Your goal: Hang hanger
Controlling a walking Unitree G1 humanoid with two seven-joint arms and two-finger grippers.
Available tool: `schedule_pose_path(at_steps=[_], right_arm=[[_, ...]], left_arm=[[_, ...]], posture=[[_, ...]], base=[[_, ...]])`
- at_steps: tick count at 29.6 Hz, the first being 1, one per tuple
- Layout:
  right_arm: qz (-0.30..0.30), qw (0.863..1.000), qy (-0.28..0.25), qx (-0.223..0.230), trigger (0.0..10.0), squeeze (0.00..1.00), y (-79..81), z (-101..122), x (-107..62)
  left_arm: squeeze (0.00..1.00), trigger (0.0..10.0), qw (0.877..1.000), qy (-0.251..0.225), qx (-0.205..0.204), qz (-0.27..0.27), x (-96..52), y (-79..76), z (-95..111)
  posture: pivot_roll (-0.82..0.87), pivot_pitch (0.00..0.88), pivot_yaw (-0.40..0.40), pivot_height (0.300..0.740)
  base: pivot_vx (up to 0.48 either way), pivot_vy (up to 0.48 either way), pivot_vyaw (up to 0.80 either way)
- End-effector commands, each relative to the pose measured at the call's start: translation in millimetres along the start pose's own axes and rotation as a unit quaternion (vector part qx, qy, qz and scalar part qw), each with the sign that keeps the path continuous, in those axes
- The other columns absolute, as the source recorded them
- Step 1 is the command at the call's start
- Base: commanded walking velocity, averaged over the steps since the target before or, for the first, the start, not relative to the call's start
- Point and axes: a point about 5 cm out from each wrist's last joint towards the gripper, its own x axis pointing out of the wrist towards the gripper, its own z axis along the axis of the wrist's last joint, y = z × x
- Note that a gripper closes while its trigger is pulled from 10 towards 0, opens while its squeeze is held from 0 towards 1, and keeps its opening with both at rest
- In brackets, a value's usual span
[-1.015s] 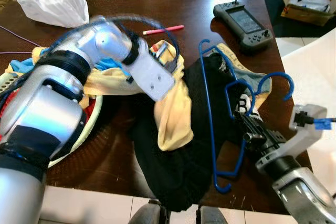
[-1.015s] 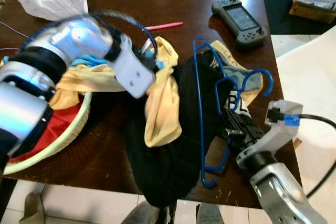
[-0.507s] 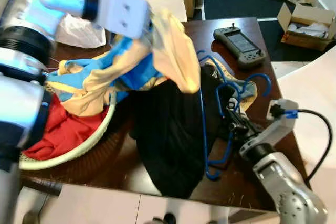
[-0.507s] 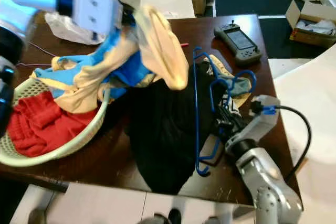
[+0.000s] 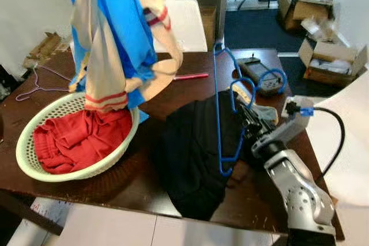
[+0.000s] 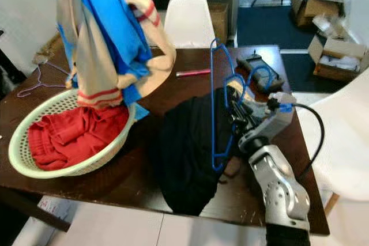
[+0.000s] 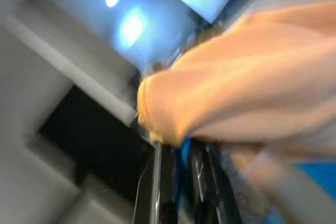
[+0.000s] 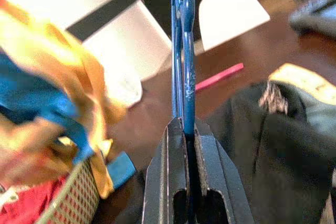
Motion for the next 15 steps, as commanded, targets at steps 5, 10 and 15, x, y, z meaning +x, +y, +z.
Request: schedule_pose_path(at_steps=[5,10,15], right_arm=[[0.011,1.000,-0.008,-0.001,10.0,0.00,0.4,-0.8,10.8],[0.030,0.999,-0.013,-0.001,10.0,0.00,3.8,-0.7,19.9],[0.040,0.999,-0.022,0.000,10.0,0.00,4.9,1.5,28.9]], left_arm=[[0.00,10.0,0.982,0.056,-0.179,0.021,-14.9,-60.4,-45.2],[0.00,10.0,0.958,0.104,-0.261,0.050,-32.7,-128.5,-65.4],[0.00,10.0,0.947,0.141,-0.286,0.046,-48.0,-172.9,-70.2]], posture=[[0.06,0.000,0.059,0.740],[0.07,0.000,0.035,0.740],[0.08,0.000,0.029,0.740]], base=[[0.000,0.000,0.00],[0.000,0.000,0.00],[0.000,0.000,0.00]])
